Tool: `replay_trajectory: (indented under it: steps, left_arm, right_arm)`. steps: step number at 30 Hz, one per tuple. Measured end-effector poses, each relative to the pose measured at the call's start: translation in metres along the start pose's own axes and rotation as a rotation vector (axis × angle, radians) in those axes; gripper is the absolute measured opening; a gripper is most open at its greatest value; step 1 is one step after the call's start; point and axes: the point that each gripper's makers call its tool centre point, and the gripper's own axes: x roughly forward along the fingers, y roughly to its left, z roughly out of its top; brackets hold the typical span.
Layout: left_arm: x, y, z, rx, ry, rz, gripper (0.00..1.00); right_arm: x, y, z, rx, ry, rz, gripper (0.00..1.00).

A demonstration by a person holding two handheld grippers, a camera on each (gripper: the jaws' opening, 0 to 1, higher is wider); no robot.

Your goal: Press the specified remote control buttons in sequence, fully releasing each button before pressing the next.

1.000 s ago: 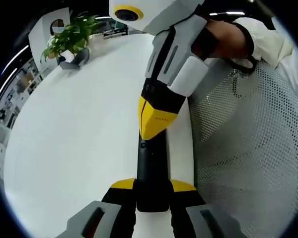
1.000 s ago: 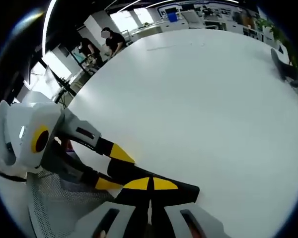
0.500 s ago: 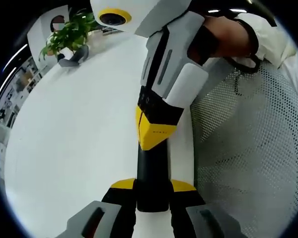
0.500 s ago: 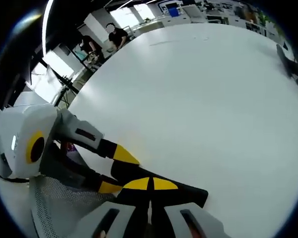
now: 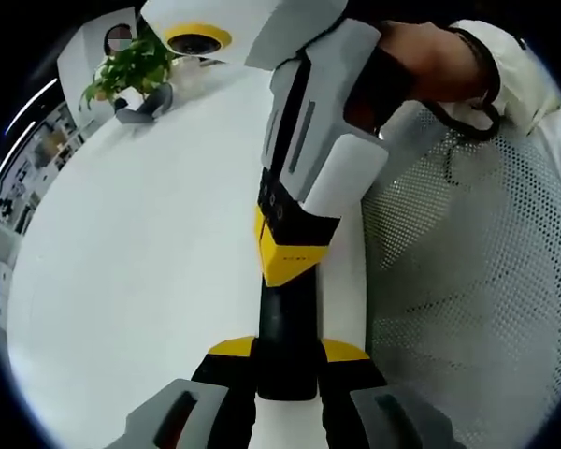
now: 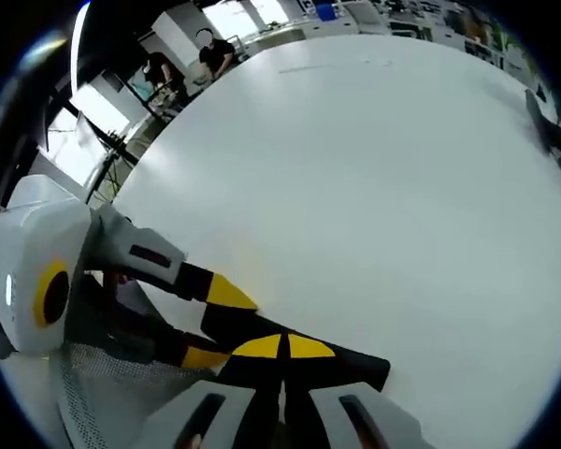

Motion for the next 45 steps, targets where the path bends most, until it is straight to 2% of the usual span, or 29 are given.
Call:
replay_trajectory:
  steps: [8, 14, 25, 31, 34, 38, 45]
  left_arm:
    - [0.0, 0.0, 0.0, -0.001, -0.013, -0.003, 0.24]
    - [0.0, 0.0, 0.0, -0.003, -0.02, 0.001, 0.24]
    - [0.0, 0.0, 0.0, -0.003, -0.025, 0.002, 0.24]
    - [0.0, -0.001, 0.0, -0.006, -0.02, 0.001, 0.24]
    - [0.0, -0.001, 0.0, -0.008, -0.021, 0.002, 0.24]
    - [0.0, -0.001, 0.0, -0.009, -0.022, 0.002, 0.24]
    - [0.0, -0.001, 0.0, -0.01, -0.02, 0.004, 0.24]
  right_arm:
    - [0.001, -0.001, 0.001, 0.034, -0.017, -0.001, 0.0]
    - [0.001, -0.001, 0.001, 0.026, -0.027, -0.018, 0.0]
    - [-0.002, -0.001, -0.001, 0.102, -0.081, -0.005, 0.0]
    - [-0.002, 0.001, -0.002, 0.089, -0.068, -0.017, 0.0]
    - [-0.003, 0.005, -0.005, 0.105, -0.048, 0.0, 0.0]
    - [-0.004, 0.005, -0.005, 0.092, -0.055, -0.002, 0.0]
    - [-0.005, 0.007, -0.01, 0.064, -0.024, -0.014, 0.0]
